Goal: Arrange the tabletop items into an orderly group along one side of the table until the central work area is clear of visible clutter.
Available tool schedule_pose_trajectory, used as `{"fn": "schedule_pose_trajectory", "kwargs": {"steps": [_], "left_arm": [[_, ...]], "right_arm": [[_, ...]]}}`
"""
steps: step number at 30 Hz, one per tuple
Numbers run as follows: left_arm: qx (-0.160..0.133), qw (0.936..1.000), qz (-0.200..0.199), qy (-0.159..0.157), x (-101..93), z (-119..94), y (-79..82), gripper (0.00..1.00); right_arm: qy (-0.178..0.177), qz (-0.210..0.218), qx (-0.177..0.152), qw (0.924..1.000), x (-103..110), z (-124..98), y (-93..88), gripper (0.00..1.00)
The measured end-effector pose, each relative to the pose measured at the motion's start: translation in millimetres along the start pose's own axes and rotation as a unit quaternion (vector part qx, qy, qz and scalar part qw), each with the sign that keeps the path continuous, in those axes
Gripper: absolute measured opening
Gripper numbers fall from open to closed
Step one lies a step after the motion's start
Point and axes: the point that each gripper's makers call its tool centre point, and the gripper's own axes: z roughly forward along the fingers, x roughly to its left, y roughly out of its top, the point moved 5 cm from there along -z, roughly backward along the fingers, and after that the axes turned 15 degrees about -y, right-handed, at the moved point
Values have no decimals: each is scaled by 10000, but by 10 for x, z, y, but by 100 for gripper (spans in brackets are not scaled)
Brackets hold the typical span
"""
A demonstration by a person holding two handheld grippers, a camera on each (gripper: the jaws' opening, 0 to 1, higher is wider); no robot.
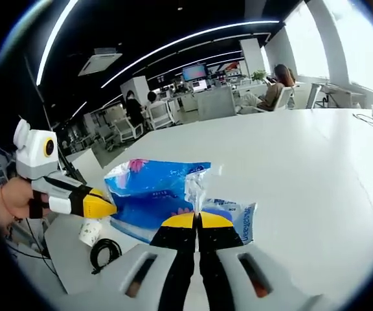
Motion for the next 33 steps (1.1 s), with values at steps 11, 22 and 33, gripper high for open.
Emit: {"fn": "schedule_pose_trajectory", "kwargs": {"steps": [11,22,33], "left_arm": [[21,9997,0,-261,-248,477,152,0],[86,9989,-62,-448,-447,980,214,0],[152,9981,-322,-495,-533,1520,189,0]], "right_arm": [[-346,20,-52,9994,-509,-87,76,0],[-660,26,-33,9978,-1044,-123,68,0],[-804,99,79,9967,-1508,-26,-64,0]]}}
